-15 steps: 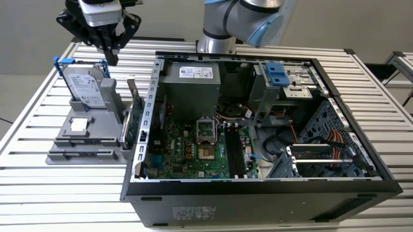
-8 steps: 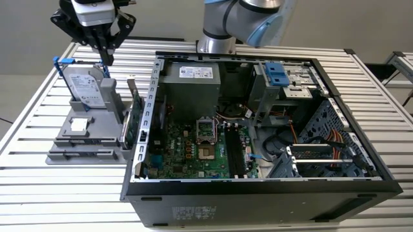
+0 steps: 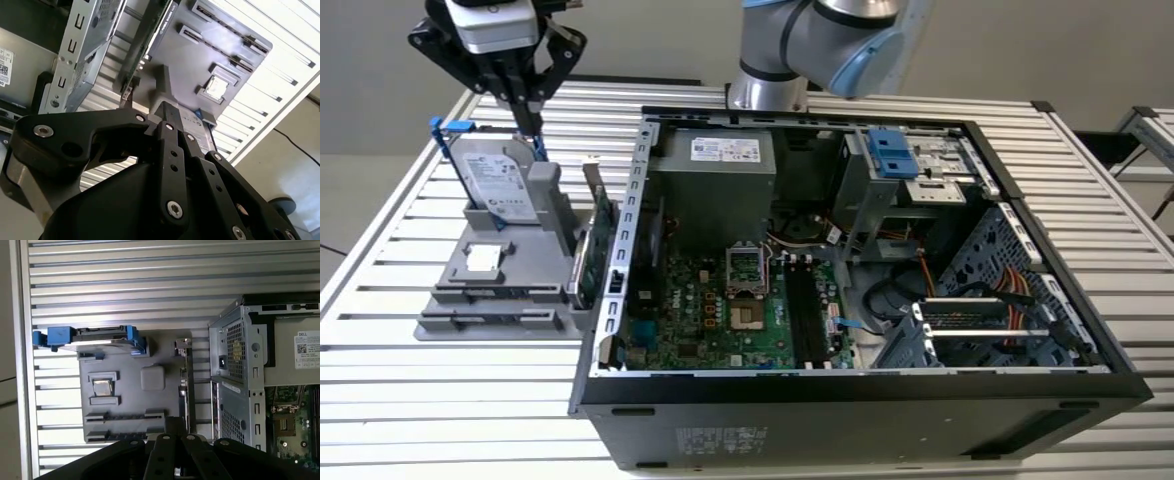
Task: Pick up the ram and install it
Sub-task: 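Reach for the ram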
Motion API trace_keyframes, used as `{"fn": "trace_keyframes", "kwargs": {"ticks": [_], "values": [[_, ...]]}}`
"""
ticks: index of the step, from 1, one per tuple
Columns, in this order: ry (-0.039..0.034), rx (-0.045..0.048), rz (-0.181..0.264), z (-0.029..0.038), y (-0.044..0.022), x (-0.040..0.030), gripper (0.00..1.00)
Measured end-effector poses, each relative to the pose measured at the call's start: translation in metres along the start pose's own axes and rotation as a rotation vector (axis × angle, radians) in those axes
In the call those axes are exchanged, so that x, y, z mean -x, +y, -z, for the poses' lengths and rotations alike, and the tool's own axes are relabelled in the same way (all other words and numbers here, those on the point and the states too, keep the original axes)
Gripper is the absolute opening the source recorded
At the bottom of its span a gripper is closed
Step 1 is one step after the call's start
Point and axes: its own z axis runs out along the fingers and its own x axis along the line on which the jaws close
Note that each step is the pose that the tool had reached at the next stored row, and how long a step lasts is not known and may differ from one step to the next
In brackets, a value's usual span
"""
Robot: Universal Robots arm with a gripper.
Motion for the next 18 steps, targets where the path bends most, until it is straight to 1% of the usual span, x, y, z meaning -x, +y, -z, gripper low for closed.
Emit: {"fn": "trace_keyframes", "kwargs": {"ticks": [18], "values": [[0.0, 0.0, 0.0, -0.0003, -0.0015, -0.0253, 0.0]]}}
